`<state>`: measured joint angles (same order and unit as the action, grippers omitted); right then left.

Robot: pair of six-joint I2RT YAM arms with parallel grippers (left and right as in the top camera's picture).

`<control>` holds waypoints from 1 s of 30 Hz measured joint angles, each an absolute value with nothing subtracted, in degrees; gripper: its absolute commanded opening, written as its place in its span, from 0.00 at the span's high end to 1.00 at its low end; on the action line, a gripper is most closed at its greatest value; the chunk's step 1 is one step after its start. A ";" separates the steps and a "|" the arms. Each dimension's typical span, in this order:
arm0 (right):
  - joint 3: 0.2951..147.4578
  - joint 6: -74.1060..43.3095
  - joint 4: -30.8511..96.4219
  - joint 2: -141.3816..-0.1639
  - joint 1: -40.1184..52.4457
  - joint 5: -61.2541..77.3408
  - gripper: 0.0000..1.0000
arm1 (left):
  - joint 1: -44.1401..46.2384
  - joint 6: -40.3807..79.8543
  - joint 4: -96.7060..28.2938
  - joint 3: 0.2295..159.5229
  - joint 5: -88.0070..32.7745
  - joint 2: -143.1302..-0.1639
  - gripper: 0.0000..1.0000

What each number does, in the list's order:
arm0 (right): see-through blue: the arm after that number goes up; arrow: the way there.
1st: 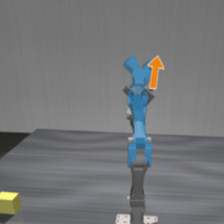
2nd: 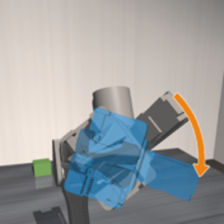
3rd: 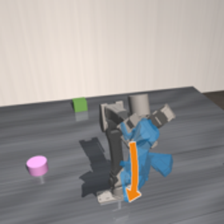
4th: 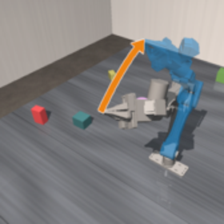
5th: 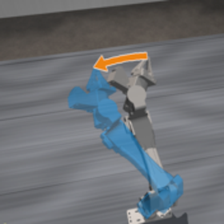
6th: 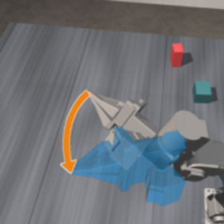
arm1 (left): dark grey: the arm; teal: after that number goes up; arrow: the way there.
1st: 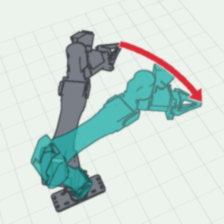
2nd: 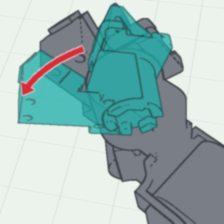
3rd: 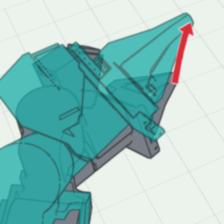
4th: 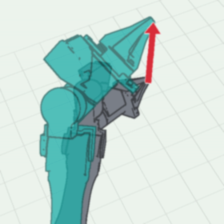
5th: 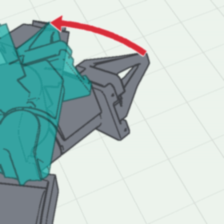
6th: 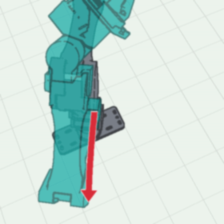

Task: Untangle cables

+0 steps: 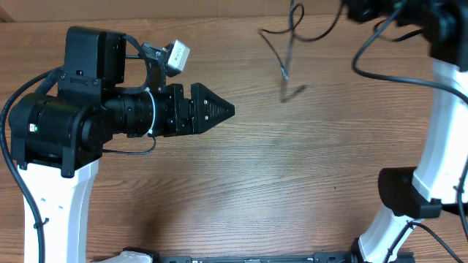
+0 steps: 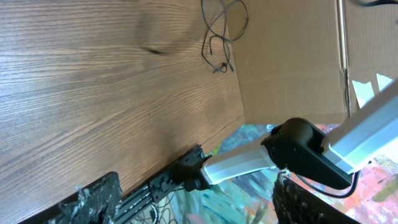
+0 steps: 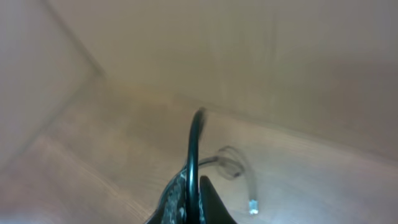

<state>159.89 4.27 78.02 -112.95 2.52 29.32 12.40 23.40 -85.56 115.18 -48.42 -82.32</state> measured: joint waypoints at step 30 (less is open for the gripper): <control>162.74 -8.93 94.85 -112.20 8.43 55.27 0.96 | 12.40 19.05 -76.31 115.20 -32.25 -85.21 0.17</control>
<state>162.74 -8.93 94.85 -112.20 8.43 55.27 12.40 19.05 -76.31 115.20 -32.25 -85.21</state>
